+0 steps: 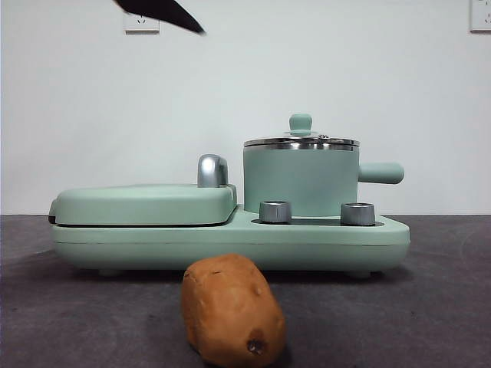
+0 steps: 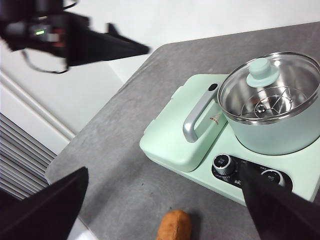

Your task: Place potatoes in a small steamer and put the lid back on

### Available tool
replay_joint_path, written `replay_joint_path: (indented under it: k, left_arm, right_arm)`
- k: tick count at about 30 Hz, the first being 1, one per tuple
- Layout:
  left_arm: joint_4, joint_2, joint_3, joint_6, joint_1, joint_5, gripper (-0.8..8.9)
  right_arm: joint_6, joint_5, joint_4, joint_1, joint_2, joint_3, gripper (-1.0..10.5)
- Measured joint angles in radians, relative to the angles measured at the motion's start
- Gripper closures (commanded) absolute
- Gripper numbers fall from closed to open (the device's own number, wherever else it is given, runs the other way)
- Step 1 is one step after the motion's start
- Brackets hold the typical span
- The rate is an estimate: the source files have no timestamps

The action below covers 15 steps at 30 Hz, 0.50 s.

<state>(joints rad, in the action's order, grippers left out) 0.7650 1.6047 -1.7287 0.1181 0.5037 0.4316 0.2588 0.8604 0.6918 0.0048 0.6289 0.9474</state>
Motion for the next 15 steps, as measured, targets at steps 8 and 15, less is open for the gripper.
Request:
replay_joint_path:
  k: [8,15]
  left_arm:
    - [0.156,0.340,-0.380,-0.056,0.131,-0.294,3.20]
    - [0.076,0.472,-0.480,-0.071,0.170,-0.333,3.25]
  right_arm:
    - [0.000,0.000,0.000,0.000,0.000,0.000,4.6]
    - [0.000,0.000,0.000,0.000,0.000,0.000,4.6]
